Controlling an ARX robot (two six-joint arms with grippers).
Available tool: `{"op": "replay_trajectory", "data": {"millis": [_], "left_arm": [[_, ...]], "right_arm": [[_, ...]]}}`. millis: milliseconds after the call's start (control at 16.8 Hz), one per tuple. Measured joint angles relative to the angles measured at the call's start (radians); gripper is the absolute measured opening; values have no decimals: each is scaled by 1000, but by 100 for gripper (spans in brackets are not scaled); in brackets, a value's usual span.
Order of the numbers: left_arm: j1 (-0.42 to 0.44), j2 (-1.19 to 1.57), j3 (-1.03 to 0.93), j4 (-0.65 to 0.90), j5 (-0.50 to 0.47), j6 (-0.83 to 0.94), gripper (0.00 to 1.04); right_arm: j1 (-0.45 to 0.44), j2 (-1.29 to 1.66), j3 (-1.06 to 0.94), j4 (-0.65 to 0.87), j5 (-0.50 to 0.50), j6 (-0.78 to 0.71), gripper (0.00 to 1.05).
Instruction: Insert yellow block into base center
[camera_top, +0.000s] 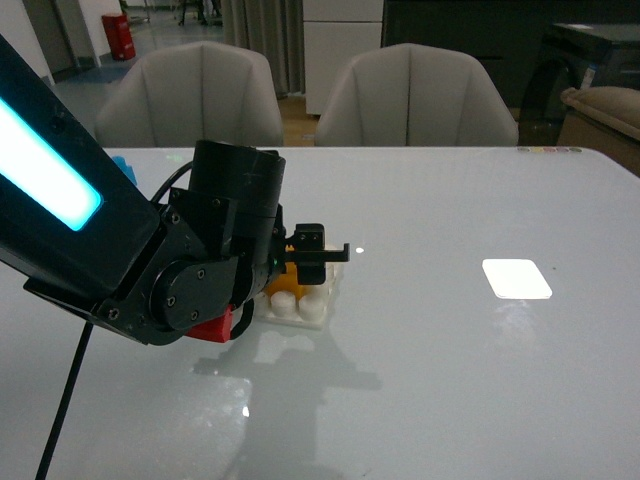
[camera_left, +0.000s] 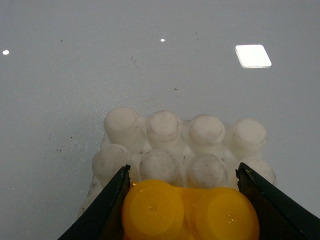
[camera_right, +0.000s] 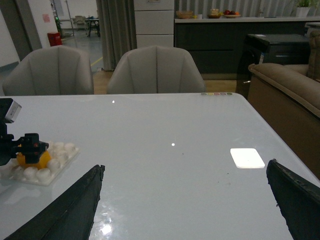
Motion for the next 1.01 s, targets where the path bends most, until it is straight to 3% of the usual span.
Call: {"op": "replay_trajectory", "data": {"millis": [178,416,712,1009], "left_arm": [[-3,2,5,-2,-3,0,59],[-4,-2,-5,16,23,-25,100],[-5,-186,-91,71,48,-46,98],[-3,-492,-351,188,89,-40,98]], "right_arm": [[0,0,0,0,0,0,98],[0,0,0,0,0,0,98],[0,0,0,0,0,0,98],[0,0,0,0,0,0,98]]}}
